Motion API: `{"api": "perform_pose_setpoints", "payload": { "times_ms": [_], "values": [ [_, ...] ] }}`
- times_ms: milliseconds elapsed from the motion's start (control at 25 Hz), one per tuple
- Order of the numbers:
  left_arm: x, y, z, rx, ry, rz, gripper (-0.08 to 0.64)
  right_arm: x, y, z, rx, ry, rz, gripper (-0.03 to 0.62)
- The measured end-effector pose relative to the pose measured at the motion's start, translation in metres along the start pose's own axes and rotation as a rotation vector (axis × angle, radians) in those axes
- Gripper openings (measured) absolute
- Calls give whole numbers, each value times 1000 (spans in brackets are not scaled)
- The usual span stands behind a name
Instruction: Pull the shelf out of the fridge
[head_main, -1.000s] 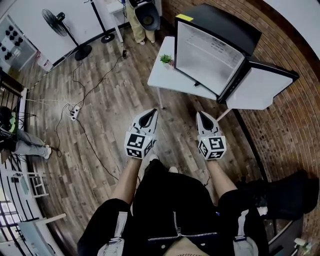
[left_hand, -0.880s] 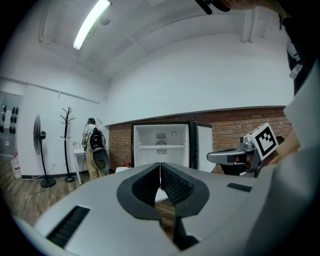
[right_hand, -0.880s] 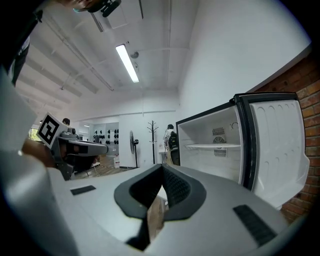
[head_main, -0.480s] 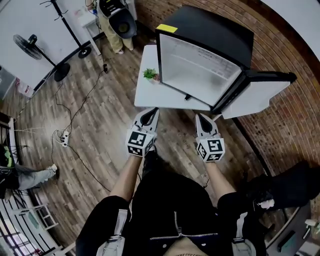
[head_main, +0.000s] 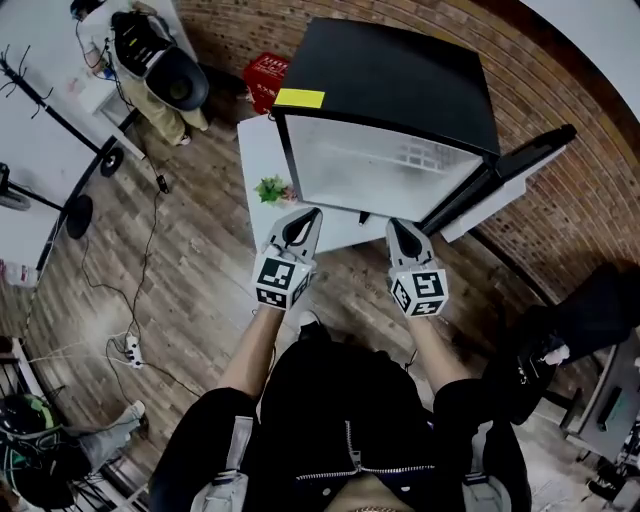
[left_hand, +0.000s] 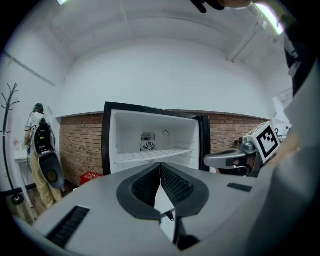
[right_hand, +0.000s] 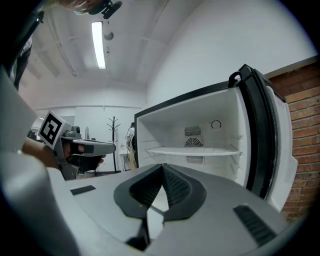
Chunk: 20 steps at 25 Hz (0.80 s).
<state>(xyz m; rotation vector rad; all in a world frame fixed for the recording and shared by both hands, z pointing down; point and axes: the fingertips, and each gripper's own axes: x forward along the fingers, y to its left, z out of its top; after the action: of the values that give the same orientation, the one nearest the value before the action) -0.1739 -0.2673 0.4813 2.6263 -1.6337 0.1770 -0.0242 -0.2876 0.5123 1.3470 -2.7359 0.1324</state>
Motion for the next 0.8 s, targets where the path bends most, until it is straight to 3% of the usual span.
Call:
{"api": "perform_pose_setpoints", "payload": {
  "times_ms": [200, 360, 800],
  "values": [
    [32, 15, 1, 0, -9, -115, 21, 16, -7, 5, 16, -14, -106, 5],
    [50, 14, -2, -13, -16, -164, 21, 12, -17, 3, 26, -10, -163, 5],
    [61, 4, 2, -48, -24, -166, 21, 5, -39, 10, 58, -49, -160, 5]
  ]
}}
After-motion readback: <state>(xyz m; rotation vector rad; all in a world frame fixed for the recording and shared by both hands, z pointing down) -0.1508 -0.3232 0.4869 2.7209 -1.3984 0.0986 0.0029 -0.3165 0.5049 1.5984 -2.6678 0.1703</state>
